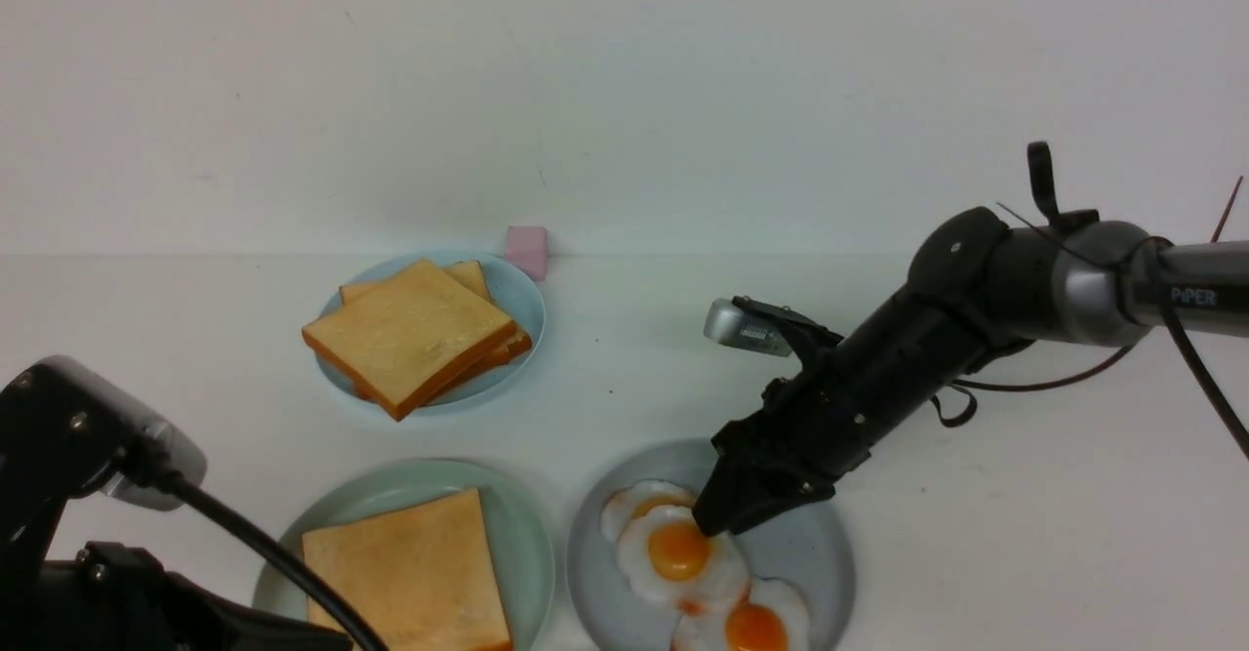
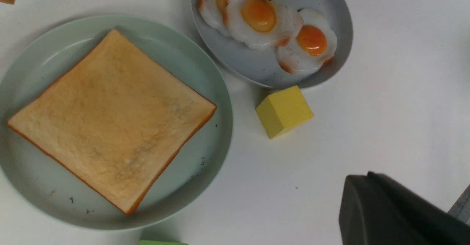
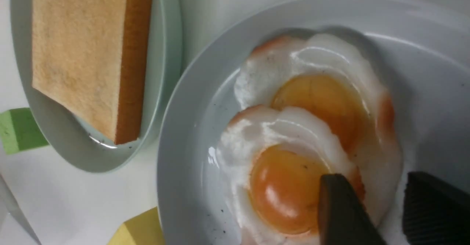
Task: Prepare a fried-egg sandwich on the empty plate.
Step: Use the right arm to grab a fried egg
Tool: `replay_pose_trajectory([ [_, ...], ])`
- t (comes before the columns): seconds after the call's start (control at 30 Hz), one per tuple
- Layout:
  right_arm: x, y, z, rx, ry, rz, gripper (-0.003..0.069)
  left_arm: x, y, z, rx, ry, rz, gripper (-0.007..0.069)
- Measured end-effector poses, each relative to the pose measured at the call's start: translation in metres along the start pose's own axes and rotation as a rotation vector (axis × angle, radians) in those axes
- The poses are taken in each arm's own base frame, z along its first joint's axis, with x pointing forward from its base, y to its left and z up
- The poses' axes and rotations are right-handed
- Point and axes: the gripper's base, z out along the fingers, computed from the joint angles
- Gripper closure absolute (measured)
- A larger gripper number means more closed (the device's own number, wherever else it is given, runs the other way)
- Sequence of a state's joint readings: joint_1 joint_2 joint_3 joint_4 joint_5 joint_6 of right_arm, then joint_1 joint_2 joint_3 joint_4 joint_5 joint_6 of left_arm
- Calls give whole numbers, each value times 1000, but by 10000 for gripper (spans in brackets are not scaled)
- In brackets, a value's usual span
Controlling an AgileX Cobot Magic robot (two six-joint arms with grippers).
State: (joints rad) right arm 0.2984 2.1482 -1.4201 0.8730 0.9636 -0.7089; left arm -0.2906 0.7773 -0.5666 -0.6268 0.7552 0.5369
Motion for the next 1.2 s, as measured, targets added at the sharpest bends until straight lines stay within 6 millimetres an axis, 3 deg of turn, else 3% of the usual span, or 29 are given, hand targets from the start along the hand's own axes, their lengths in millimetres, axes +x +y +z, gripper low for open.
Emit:
replay_pose_trajectory([
  [0.43,-1,4,-4,-8,-6,-6,546,0,0,0,0,-1,-1,638],
  [0.57,-11,18,-22,-3,-57,-53,652,0,0,0,0,-1,-1,638],
  [0.67,-17,27,-33,-15,-73,-76,670,0,0,0,-1,-1,0,638],
  [0.97,-16,29,-40,19,-2,-25,622,1,1,0,-13,7,-4,638],
  [1.2,-11,20,-29,25,59,23,400,1,1,0,-13,8,-8,638],
])
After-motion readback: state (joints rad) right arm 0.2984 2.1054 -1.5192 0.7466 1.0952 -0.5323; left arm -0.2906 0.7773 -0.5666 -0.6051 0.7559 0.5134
